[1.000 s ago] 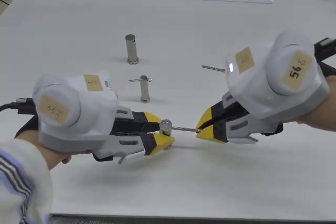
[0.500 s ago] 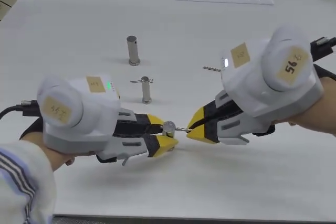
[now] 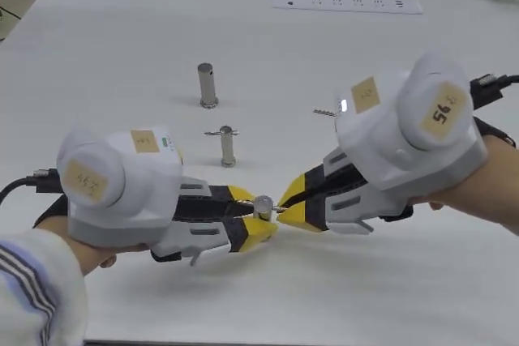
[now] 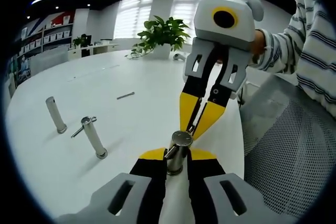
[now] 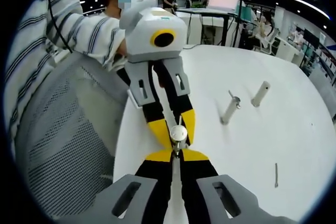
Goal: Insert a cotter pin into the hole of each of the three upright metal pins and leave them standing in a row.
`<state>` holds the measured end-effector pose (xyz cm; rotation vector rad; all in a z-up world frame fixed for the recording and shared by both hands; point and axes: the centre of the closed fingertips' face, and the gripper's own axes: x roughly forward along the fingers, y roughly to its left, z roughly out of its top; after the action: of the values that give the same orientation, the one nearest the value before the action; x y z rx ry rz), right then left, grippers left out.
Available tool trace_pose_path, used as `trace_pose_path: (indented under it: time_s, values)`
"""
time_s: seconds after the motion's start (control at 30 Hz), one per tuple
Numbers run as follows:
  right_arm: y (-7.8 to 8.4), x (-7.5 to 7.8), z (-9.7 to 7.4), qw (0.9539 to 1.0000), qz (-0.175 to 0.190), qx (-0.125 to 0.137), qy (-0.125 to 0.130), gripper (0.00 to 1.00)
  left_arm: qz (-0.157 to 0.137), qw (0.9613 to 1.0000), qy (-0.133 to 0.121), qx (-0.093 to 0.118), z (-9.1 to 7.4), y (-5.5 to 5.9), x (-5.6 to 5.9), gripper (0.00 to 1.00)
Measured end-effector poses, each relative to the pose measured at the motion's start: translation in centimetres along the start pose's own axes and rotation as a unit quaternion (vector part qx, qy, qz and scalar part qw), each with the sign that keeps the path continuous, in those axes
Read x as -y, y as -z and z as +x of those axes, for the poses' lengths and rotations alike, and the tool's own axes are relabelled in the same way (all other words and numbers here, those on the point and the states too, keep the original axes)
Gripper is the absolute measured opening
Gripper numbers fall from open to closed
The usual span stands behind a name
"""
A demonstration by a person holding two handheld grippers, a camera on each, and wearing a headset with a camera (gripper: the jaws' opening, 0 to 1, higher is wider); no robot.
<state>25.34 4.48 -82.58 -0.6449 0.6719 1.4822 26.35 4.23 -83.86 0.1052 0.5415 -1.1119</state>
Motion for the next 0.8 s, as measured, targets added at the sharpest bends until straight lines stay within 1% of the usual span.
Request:
trace_pose_path:
  time_s: [0.07,0.1,0.2,0.3,0.4,0.47,0.57,0.63,0.8]
  values:
    - [0.2,0.2,-0.3,1.0,-0.001,0.002,0.008,0.15,-0.002,1.0,0.0,0.001,0.0,0.0,0.0,0.13]
    - [0.3,0.4,-0.5,0.9999,0.002,0.004,0.013,0.17,-0.003,1.0,0.0,0.001,0.0,0.0,0.0,0.13]
    - [0.5,0.5,-1.0,0.9996,0.023,0.012,0.011,0.15,-0.004,1.0,0.0,0.002,0.0,0.1,0.0,0.13]
    - [0.7,0.5,-1.4,0.9995,0.025,0.012,0.013,0.11,-0.005,1.0,0.0,0.002,0.0,0.1,0.0,0.13]
    - [0.6,0.3,-1.6,0.9991,0.035,0.023,0.01,0.07,-0.004,1.0,0.0,0.001,0.1,0.1,-0.1,0.13]
    - [0.4,0.2,-1.5,0.9988,0.039,0.028,0.008,0.05,-0.004,1.0,0.0,0.001,0.1,0.2,-0.1,0.13]
    - [0.2,0.1,-1.3,0.9988,0.039,0.029,0.007,0.05,-0.006,1.0,0.0,0.0,0.1,0.3,-0.1,0.13]
    - [0.1,0.2,-1.1,0.9985,0.042,0.032,0.011,0.05,-0.007,1.0,0.0,-0.002,0.1,0.3,-0.2,0.13]
    - [-0.3,0.1,-0.9,0.9981,0.046,0.039,0.01,0.04,-0.009,1.0,-0.001,-0.003,-0.1,0.4,-0.2,0.13]
